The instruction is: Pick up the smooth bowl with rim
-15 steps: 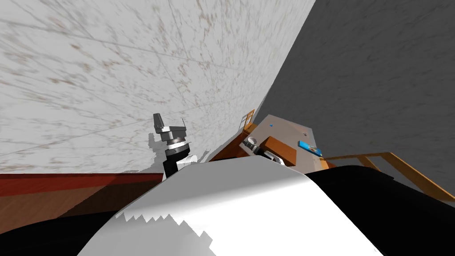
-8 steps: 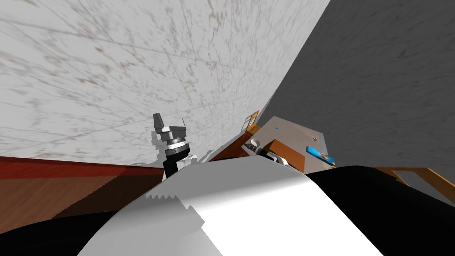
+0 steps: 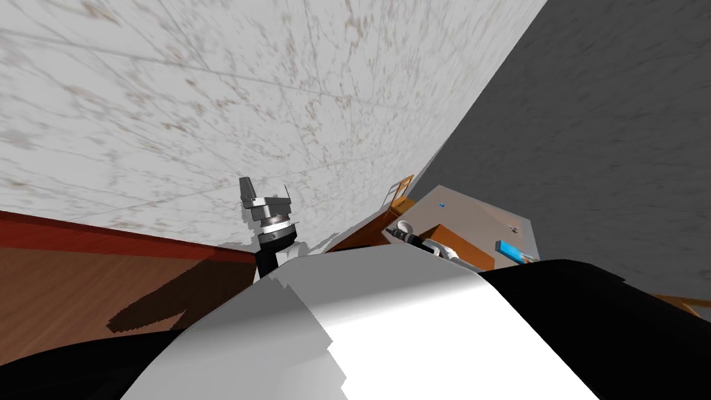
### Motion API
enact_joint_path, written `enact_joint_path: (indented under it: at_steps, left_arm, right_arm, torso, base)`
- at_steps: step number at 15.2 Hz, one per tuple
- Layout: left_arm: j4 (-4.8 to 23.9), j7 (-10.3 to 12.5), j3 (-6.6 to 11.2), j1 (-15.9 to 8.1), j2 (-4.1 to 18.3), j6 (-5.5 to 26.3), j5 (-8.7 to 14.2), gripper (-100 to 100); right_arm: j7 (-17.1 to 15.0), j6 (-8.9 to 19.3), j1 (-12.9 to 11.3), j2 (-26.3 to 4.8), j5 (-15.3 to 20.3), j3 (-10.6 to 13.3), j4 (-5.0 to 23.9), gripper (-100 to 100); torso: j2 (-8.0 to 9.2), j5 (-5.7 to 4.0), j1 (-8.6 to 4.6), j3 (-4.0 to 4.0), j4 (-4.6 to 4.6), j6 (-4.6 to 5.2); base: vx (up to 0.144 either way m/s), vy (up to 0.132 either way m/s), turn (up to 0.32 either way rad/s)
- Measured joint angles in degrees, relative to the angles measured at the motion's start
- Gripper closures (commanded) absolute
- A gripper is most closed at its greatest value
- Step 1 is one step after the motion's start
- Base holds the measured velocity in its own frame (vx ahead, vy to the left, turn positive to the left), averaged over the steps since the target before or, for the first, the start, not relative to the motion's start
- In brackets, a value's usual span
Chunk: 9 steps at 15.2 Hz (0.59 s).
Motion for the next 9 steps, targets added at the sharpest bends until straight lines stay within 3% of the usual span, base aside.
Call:
enact_joint_path:
  at_steps: [9]
  left_arm:
    - [0.0,0.0,0.00,0.0,0.0,0.0,0.0,0]
  right_arm:
    - [3.2,1.0,-2.3,-4.2,1.8,5.7,10.5,-100]
  torso:
    - [-0.01,0.00,0.01,-0.01,0.00,0.01]
  base:
    - [0.024,0.012,0.168]
